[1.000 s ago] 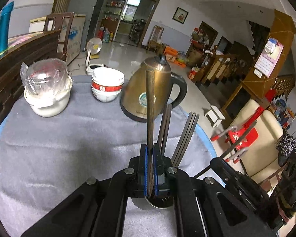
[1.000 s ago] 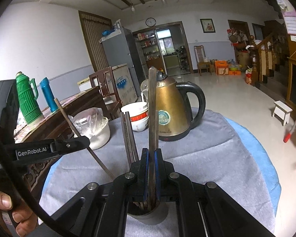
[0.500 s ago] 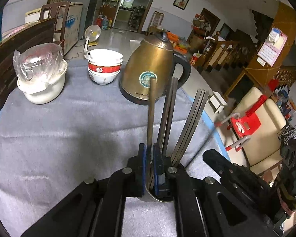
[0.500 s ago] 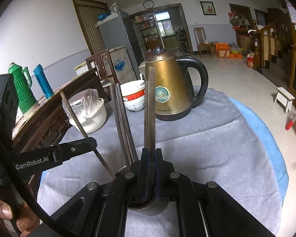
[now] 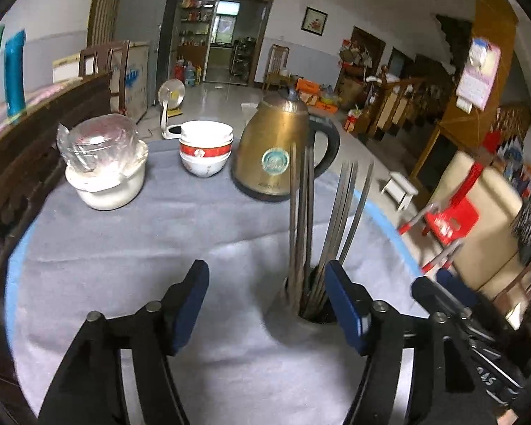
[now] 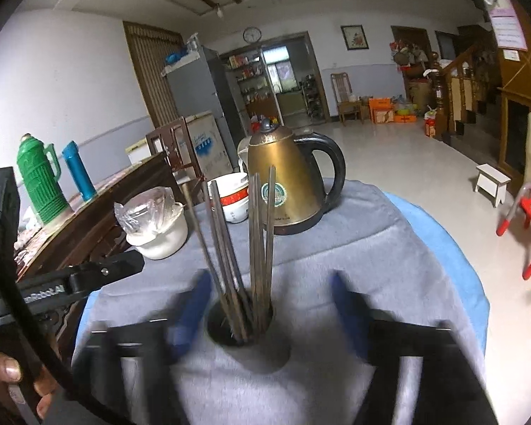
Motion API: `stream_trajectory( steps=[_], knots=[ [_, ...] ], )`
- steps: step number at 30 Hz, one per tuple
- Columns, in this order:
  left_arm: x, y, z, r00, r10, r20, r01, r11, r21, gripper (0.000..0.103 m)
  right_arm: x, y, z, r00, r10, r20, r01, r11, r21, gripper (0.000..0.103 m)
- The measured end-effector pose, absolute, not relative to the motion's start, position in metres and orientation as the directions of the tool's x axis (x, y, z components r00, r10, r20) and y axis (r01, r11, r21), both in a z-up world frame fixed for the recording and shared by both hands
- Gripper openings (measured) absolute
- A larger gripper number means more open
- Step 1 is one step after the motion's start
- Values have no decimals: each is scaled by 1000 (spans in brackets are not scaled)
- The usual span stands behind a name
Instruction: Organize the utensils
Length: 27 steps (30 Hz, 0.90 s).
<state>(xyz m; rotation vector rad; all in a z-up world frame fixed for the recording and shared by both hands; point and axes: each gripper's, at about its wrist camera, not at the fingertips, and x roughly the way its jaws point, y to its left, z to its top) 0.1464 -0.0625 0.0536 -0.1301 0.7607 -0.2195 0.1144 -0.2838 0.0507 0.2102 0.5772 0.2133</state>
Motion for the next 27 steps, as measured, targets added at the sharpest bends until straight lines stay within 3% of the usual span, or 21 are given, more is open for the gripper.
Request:
stream_trajectory(
  steps=[10, 16, 27],
  knots=[
    [107, -67, 29, 698, -198, -688, 168, 979, -112, 76, 49, -269, 25, 821, 203, -534, -95, 970, 223, 78],
    [90, -66, 36, 746, -157, -647, 150, 986, -66, 86, 37, -258, 35, 843, 180, -507, -111, 980, 163, 78],
    [81, -62, 41, 750, -124, -650, 126, 991, -44, 87, 30, -246, 49, 865, 169, -472, -134, 985, 107, 78]
  ],
)
